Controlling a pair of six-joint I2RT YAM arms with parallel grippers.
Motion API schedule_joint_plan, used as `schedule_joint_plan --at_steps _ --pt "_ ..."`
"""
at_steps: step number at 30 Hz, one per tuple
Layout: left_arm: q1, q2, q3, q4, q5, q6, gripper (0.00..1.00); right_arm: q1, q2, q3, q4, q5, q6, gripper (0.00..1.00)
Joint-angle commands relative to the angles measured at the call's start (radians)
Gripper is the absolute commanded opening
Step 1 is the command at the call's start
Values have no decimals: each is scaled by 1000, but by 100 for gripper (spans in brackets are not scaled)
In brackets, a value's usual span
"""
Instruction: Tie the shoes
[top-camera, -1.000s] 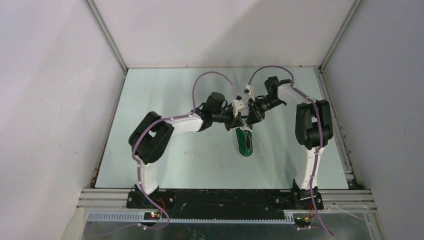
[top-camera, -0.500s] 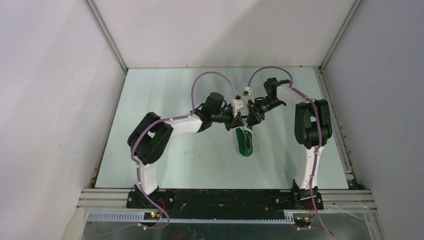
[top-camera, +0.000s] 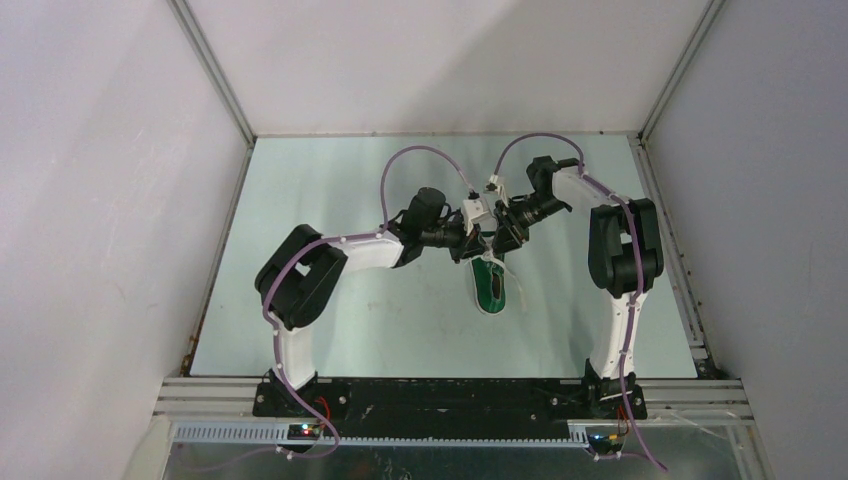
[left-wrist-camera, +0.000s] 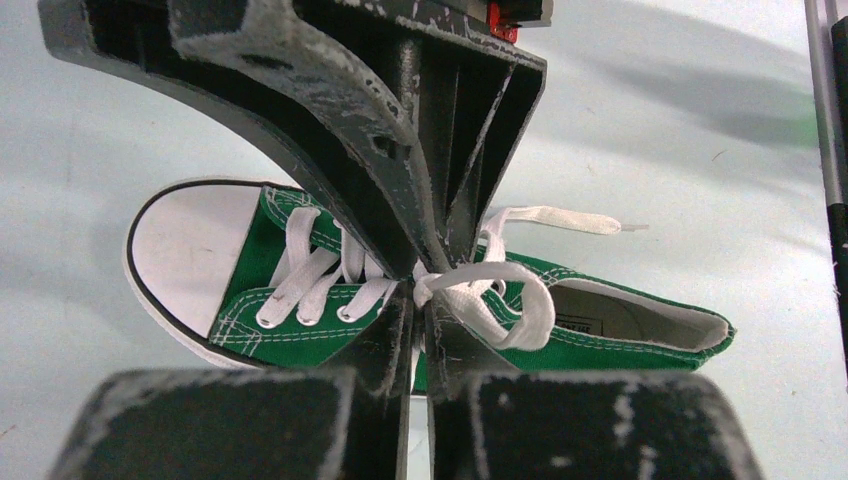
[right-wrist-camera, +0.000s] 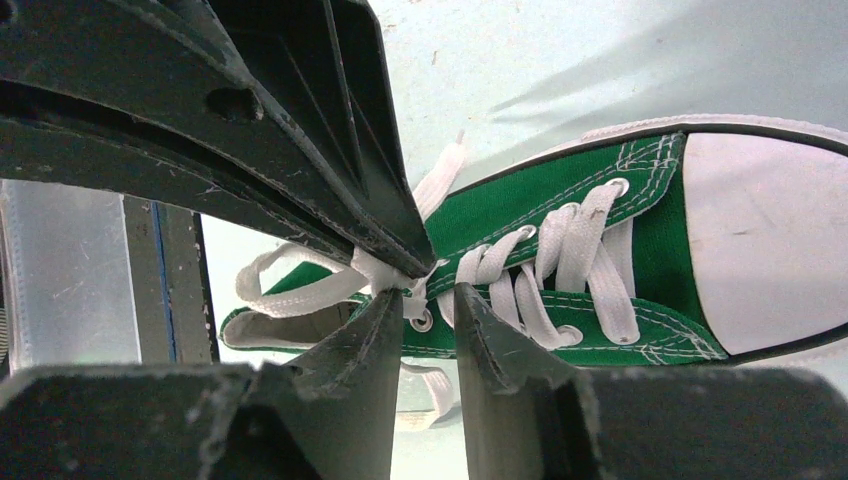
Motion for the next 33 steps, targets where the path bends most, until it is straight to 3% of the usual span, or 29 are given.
schedule_joint_plan --at_steps 1,9,16,21,33 --pt "-3 -30 2 86 34 -29 12 15 17 40 -41 -42 -9 29" --pt "-5 -15 -13 169 72 -119 21 10 31 47 -54 -48 -10 32" --pt "-5 -11 -33 173 67 -117 24 -2 56 66 -93 -69 -21 18" --pt "-7 -4 -39 184 62 -124 24 -21 63 67 -101 -94 -15 3" --pt "14 -77 -69 140 82 -161 41 -41 0 -2 34 -76 165 0"
